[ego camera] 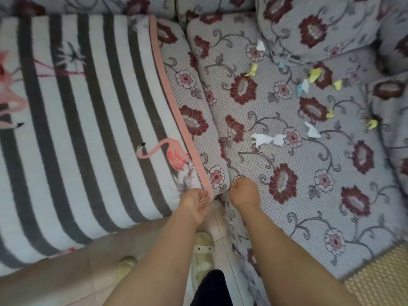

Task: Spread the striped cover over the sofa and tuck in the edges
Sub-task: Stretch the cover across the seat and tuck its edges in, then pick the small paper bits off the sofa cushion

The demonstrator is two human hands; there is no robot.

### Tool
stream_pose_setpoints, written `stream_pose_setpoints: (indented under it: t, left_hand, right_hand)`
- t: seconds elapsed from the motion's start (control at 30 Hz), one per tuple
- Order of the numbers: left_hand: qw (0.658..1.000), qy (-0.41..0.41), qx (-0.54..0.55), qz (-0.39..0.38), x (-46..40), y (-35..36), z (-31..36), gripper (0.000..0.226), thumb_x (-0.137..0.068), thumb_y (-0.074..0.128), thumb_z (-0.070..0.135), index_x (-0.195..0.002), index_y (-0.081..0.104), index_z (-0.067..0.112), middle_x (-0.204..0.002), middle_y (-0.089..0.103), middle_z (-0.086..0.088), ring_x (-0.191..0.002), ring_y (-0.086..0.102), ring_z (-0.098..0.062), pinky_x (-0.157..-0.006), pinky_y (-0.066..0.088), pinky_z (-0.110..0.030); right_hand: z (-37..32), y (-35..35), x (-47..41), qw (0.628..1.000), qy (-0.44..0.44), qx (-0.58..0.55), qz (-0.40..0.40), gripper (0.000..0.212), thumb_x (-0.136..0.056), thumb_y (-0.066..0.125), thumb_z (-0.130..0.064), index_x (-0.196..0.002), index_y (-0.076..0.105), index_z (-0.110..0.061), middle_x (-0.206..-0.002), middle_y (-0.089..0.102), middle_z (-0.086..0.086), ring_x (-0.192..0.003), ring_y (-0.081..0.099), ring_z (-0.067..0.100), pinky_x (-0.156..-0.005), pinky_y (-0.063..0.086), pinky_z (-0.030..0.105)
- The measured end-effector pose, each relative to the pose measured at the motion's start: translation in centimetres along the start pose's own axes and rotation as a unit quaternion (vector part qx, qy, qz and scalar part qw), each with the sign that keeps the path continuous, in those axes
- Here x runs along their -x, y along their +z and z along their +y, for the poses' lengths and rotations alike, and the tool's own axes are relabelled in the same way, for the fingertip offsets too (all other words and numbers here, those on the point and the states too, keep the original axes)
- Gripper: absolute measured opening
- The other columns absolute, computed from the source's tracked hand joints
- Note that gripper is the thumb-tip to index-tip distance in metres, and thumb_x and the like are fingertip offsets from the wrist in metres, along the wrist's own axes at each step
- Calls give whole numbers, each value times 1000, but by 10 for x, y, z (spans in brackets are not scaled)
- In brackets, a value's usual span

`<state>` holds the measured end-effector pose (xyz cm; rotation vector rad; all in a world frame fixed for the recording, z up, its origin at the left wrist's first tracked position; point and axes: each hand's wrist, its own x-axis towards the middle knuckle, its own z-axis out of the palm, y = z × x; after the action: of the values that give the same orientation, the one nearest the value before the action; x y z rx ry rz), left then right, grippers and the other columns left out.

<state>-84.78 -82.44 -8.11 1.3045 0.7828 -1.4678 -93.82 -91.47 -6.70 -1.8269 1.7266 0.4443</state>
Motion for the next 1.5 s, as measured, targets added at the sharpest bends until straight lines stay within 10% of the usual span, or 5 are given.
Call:
stream_pose_setpoints:
  t: [0.5, 0.7, 1.03, 1.23, 1.5]
  left_hand:
    - [979, 97, -172, -52, 1, 197, 71, 32, -98, 46, 14, -129, 50, 6, -110, 63, -7, -104, 60, -20, -85, 53, -31]
    - [955, 130, -267, 16, -52, 268, 86, 17, -96, 47, 17, -94, 62, 9, -90, 65, -11, -80, 59, -23, -78, 51, -37]
    - [804, 347, -467, 122, -94, 332, 129, 20, -91, 51, 7, -103, 65, 13, -106, 69, -7, -95, 65, -26, -88, 54, -41]
    - [660, 438, -594, 145, -95, 378, 154, 34, -89, 51, 4, -120, 60, 15, -126, 60, -3, -88, 61, -11, -50, 33, -10]
    - [503, 422, -721, 223, -111, 389, 184, 49, -85, 56, 15, -132, 48, 25, -153, 16, -13, -141, 11, -37, -111, 23, -56]
  right_hand:
    - [25, -136, -100, 993, -54, -47, 95, 22, -89, 47, -6, -102, 65, -8, -105, 64, 12, -95, 60, 30, -76, 52, 36]
    - [42, -124, -158, 968, -218, 120, 22, 75, -90, 54, -12, -145, 15, -42, -158, 10, 5, -144, 11, 34, -109, 21, 61]
    - [64, -114, -206, 920, -382, 84, -36, 46, -76, 65, 6, -116, 67, -17, -125, 53, 8, -113, 48, 26, -88, 48, 40]
    - [69, -165, -240, 950, -310, 10, 24, 36, -85, 55, 6, -117, 62, -8, -111, 53, 11, -99, 52, 25, -73, 50, 33]
    - [122, -206, -280, 974, -192, 36, 112, 36, -81, 62, -4, -113, 60, -17, -132, 43, 8, -122, 39, 24, -102, 43, 42]
